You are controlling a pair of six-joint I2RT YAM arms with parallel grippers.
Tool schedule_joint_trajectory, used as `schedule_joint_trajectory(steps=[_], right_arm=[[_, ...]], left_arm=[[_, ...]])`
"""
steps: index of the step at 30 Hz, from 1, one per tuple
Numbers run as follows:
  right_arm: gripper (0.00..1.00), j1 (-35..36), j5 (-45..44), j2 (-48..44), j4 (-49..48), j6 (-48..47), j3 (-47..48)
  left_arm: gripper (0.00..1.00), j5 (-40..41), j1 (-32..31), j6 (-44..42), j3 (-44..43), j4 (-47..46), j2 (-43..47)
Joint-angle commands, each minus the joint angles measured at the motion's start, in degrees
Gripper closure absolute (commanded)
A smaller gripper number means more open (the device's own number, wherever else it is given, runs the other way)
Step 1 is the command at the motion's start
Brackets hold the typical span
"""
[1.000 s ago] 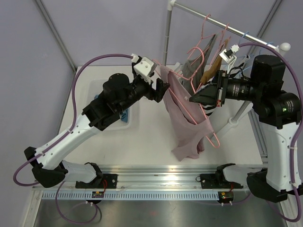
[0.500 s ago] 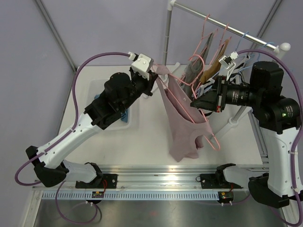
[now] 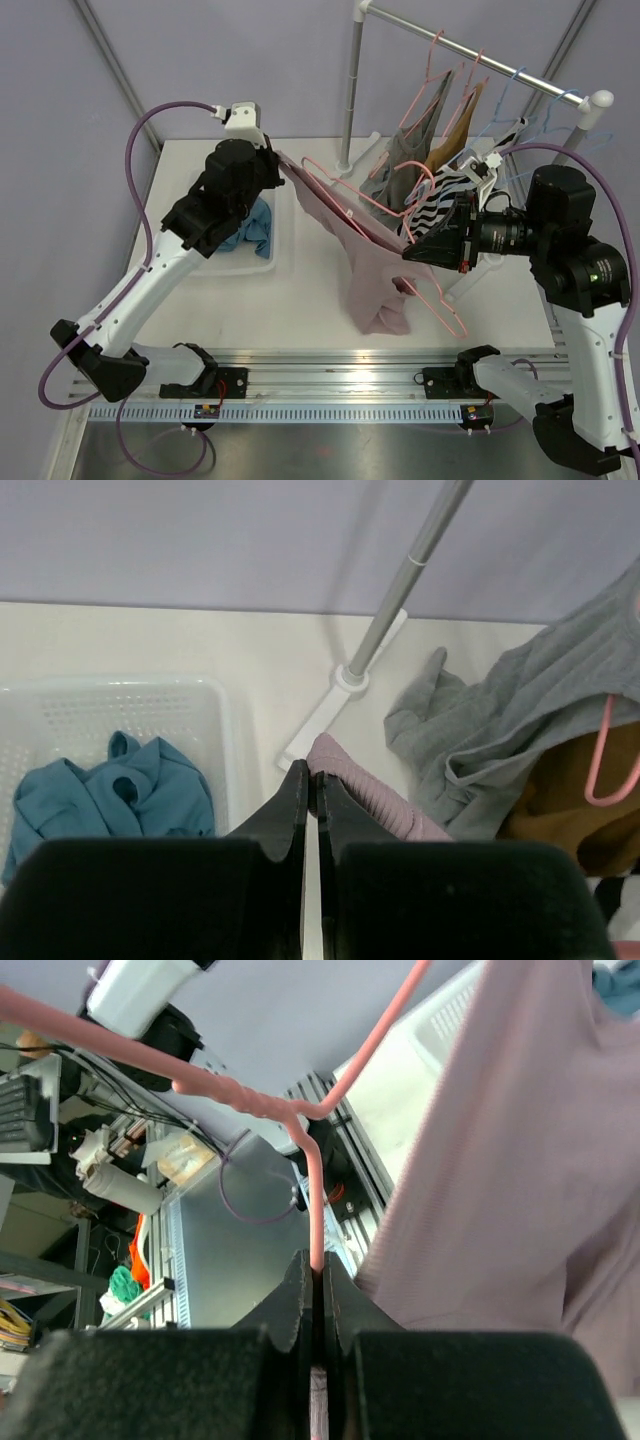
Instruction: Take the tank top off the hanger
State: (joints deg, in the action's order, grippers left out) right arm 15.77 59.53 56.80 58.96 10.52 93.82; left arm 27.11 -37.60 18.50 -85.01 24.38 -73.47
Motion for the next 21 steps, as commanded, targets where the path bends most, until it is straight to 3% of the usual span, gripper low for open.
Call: schedule_joint_trajectory(steps=[1, 4, 5, 7, 8, 10, 15, 18, 19, 21], right_arm=[[1.0, 0.8, 6.6, -2.9, -10.9, 3.3, -4.1], [1.0, 0.8, 5.4, -5.5, -31.8, 14.1, -11.8], [1.0, 0.7, 4.2, -6.3, -46.2, 17.8, -14.0], [1.0, 0.7, 1.1, -6.5, -63.4, 28.3, -20.6], [1.0, 0.8, -0.7, -6.1, -77.1, 30.9, -22.2], [1.0, 1.5, -6.1, -3.6, -91.3, 35.8, -25.0], [1.0, 6.2, -18.7, 0.3, -99.0, 28.4, -25.0], [1.0, 8.1, -28.7, -0.3, -98.3, 20.3, -25.4], [1.0, 8.1, -33.6, -1.5, -93.4, 18.3, -25.0], [1.0, 8.1, -38.9, -2.9, -81.2, 17.1, -19.6]], left_arm=[[1.0, -6.7, 1.3, 2.7, -1.2, -0.7, 3.2], [1.0, -26.7, 1.3, -0.6, 2.4, -4.5, 6.2], [1.0, -30.9, 1.3, -1.4, 5.3, -7.6, 7.2], [1.0, -36.9, 1.2, -1.7, 8.1, -9.7, 10.5], [1.0, -42.1, 1.2, -1.8, 11.1, -11.9, 11.9], [1.0, -49.9, 1.2, -1.5, 13.4, -14.6, 15.0], [1.0, -55.2, -0.1, -2.6, 18.6, -13.3, 17.7], [1.0, -42.9, -0.9, -1.6, 20.1, -9.3, 17.7], [1.0, -35.0, -1.0, -0.9, 19.8, -6.1, 17.3], [1.0, -29.1, -0.9, 0.9, 19.2, -3.0, 15.3]])
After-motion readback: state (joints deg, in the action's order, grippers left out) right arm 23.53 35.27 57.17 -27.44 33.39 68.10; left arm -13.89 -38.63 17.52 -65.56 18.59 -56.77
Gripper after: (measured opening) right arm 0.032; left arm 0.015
